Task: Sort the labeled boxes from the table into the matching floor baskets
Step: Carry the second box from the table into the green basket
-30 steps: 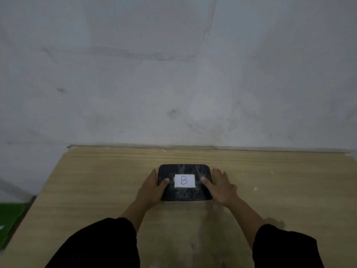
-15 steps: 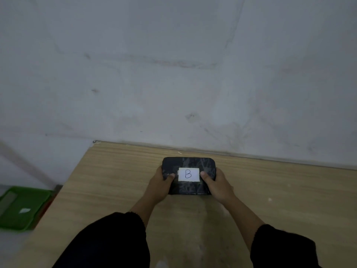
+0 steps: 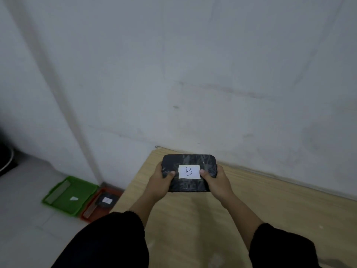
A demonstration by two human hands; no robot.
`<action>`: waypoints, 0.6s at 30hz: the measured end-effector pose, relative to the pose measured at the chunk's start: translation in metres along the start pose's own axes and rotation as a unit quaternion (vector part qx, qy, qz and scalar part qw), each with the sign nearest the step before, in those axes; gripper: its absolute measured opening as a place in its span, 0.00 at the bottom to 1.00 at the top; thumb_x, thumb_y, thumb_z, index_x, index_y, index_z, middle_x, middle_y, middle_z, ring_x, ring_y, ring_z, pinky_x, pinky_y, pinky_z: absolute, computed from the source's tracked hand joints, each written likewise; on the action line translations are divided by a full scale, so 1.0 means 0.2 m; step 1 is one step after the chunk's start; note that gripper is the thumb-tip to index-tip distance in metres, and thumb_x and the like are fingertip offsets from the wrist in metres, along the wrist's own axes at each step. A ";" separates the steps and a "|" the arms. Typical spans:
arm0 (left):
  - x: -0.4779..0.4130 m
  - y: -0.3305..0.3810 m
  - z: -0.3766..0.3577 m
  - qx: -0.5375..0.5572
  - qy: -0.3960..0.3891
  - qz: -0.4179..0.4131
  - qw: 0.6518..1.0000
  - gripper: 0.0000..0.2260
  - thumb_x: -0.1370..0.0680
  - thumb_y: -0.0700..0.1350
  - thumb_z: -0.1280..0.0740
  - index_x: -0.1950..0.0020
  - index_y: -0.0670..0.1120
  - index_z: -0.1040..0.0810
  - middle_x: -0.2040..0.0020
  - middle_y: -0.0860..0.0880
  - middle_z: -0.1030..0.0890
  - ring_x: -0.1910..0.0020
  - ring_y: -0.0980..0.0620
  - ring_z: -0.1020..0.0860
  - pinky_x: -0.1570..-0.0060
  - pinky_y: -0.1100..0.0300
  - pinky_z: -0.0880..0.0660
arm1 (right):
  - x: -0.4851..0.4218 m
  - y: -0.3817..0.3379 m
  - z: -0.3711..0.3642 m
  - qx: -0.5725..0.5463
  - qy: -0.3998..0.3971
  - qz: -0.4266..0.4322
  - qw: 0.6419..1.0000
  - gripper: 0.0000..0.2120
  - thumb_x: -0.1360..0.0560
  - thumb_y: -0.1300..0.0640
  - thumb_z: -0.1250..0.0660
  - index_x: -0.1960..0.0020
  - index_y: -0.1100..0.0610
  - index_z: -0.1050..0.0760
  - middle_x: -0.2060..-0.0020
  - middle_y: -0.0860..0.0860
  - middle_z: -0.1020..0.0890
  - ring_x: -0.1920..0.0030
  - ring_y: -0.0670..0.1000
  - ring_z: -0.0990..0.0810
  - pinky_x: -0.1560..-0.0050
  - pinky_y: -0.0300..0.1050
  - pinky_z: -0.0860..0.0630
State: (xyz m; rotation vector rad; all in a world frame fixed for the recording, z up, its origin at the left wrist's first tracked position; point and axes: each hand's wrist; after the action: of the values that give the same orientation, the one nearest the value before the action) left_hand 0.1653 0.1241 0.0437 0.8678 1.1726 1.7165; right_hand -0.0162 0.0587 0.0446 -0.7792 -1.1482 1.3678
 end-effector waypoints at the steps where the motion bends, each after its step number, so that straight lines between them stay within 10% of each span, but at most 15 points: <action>1: 0.03 -0.02 0.10 0.000 0.009 -0.001 1.000 0.20 0.23 0.46 0.37 0.32 0.50 0.36 0.41 0.50 0.23 0.44 0.50 0.25 0.44 0.57 0.29 | 0.04 -0.04 -0.08 -0.002 -0.006 0.007 1.000 0.24 0.28 0.47 0.31 0.36 0.54 0.33 0.47 0.49 0.22 0.48 0.52 0.22 0.48 0.46 0.27; 8: 0.23 -0.17 0.88 0.041 0.069 0.008 0.997 0.21 0.24 0.46 0.35 0.35 0.48 0.40 0.43 0.48 0.26 0.48 0.50 0.23 0.56 0.63 0.27 | 0.34 -0.34 -0.75 -0.009 -0.058 0.054 0.997 0.25 0.28 0.49 0.31 0.35 0.53 0.33 0.48 0.48 0.23 0.48 0.51 0.23 0.46 0.47 0.27; 18: 0.31 -0.45 1.82 0.077 0.124 0.036 0.989 0.18 0.24 0.46 0.34 0.39 0.52 0.38 0.44 0.48 0.25 0.48 0.48 0.22 0.44 0.47 0.22 | 0.51 -0.63 -1.66 -0.002 -0.141 0.089 0.986 0.26 0.28 0.48 0.31 0.34 0.53 0.35 0.50 0.47 0.24 0.52 0.49 0.24 0.57 0.39 0.29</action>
State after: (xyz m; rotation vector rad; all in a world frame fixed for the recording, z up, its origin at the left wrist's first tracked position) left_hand 0.4864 0.3238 0.0787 0.8120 1.4702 1.8510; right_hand 0.3200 0.2084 0.0781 -0.7201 -1.3240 1.6657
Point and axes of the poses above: each hand's wrist, its own x-axis away from the middle knuckle, its own z-axis out of the back of the hand, y = z × x
